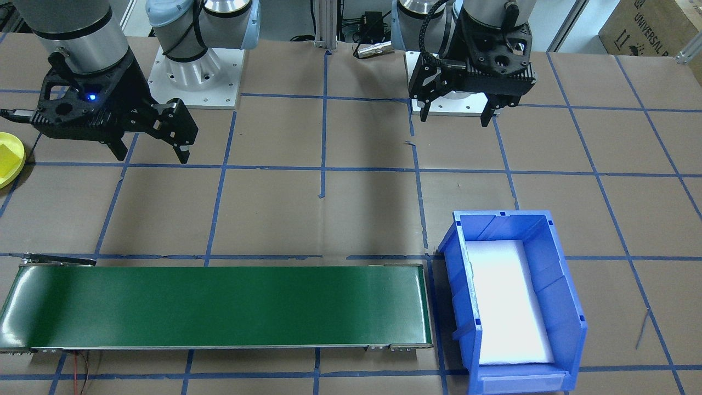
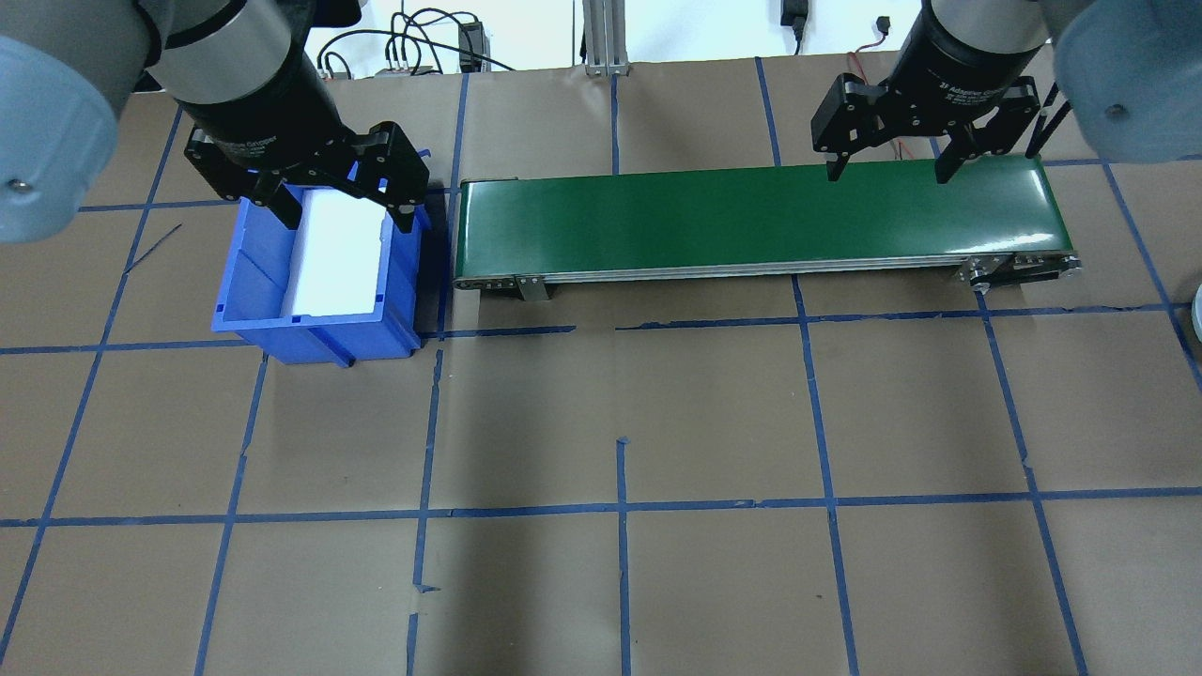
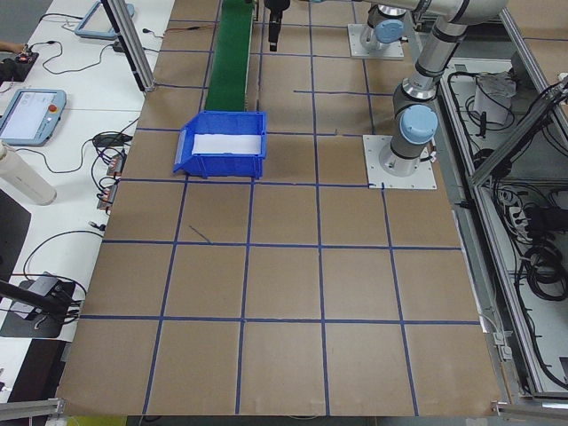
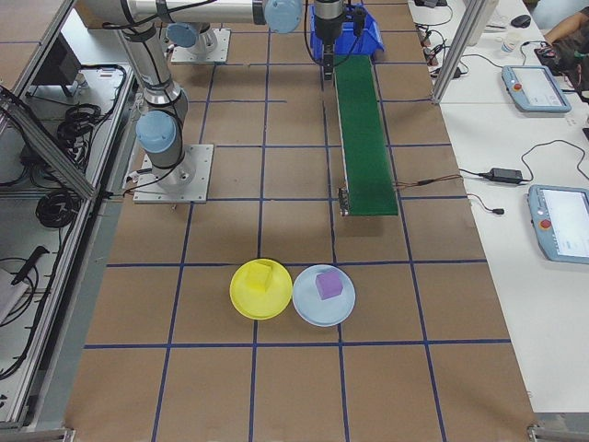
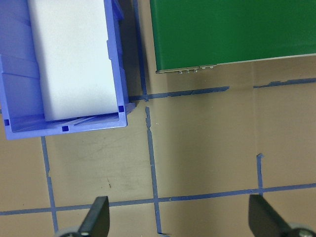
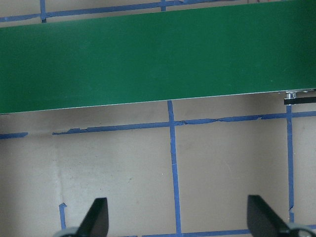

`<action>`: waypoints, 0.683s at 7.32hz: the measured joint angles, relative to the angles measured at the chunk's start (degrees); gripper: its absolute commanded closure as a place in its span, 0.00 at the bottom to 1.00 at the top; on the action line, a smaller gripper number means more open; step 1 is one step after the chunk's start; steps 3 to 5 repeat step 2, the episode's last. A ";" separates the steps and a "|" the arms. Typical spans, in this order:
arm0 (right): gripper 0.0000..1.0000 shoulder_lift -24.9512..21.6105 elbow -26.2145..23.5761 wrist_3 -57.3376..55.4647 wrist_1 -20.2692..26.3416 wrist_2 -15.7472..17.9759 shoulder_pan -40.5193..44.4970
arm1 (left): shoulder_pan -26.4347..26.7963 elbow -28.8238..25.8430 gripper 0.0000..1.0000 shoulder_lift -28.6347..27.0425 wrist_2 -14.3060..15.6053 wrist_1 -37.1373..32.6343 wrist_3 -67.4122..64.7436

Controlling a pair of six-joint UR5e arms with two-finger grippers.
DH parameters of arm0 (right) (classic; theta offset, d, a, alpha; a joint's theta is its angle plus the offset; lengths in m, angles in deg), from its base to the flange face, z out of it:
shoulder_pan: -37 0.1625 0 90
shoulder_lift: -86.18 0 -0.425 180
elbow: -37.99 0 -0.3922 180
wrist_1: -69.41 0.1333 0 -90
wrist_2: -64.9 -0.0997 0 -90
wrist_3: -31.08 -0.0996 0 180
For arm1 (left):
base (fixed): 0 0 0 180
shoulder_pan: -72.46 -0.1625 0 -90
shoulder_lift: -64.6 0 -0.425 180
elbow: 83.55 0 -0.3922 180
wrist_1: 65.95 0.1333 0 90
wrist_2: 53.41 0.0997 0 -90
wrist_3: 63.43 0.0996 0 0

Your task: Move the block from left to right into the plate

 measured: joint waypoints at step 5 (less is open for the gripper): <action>0.00 0.00 -0.07 -0.01 0.00 0.33 0.01 | -0.28 0.00 0.00 0.00 -0.27 0.14 0.21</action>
